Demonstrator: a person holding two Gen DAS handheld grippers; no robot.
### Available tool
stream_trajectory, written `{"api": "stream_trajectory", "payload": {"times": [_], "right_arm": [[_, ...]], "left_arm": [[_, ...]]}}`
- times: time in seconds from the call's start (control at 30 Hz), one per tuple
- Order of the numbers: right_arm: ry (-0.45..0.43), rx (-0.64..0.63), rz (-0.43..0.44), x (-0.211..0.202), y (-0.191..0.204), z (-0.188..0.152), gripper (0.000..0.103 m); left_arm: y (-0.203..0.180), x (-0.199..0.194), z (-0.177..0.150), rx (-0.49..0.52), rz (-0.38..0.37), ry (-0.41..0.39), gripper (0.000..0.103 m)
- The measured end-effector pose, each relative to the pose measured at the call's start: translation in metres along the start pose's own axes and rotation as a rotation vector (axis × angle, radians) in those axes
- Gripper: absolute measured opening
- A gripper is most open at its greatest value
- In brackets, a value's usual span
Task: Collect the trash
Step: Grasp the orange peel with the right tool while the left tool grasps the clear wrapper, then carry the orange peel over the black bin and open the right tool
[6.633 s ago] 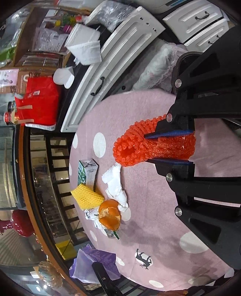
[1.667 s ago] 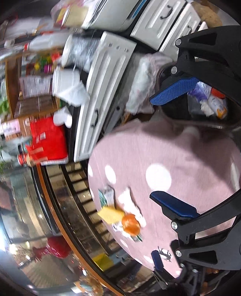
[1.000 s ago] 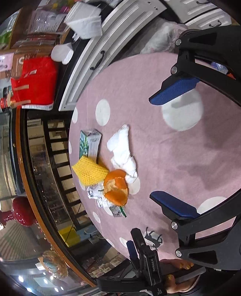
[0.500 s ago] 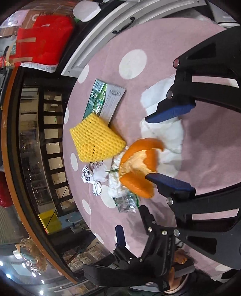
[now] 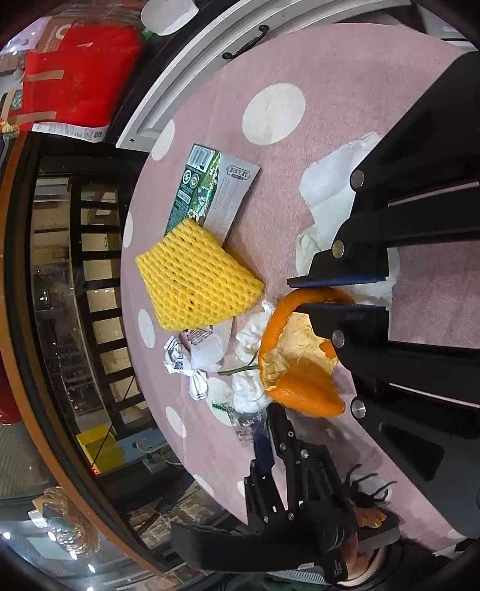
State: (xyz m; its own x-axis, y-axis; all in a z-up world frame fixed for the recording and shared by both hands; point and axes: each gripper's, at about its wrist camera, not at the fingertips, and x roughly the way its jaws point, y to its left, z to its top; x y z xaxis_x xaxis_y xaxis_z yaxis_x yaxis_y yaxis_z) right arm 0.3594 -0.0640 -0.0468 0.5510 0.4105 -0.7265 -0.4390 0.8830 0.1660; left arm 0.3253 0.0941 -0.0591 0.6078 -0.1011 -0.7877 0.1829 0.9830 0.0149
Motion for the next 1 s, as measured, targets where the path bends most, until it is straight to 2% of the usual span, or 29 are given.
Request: {"api": "stream_trajectory", "payload": {"times": [0.27, 0.47, 0.57, 0.8, 1.0], "right_arm": [[-0.074, -0.036, 0.006, -0.041, 0.016, -0.013, 0.008], [-0.121, -0.040, 0.010, -0.077, 0.020, -0.030, 0.008], [-0.144, -0.031, 0.007, -0.095, 0.017, -0.039, 0.008], [-0.174, 0.008, -0.028, -0.140, -0.003, -0.069, 0.008], [-0.187, 0.083, -0.088, -0.178, -0.038, -0.102, 0.008]], "left_arm": [[0.009, -0.032, -0.011, -0.092, -0.021, -0.060, 0.026], [-0.001, -0.070, -0.024, -0.104, -0.004, -0.136, 0.026], [-0.011, -0.086, -0.033, -0.116, -0.030, -0.163, 0.026], [-0.055, -0.108, -0.051, -0.077, -0.079, -0.192, 0.026], [-0.099, -0.121, -0.060, -0.008, -0.138, -0.209, 0.026]]}}
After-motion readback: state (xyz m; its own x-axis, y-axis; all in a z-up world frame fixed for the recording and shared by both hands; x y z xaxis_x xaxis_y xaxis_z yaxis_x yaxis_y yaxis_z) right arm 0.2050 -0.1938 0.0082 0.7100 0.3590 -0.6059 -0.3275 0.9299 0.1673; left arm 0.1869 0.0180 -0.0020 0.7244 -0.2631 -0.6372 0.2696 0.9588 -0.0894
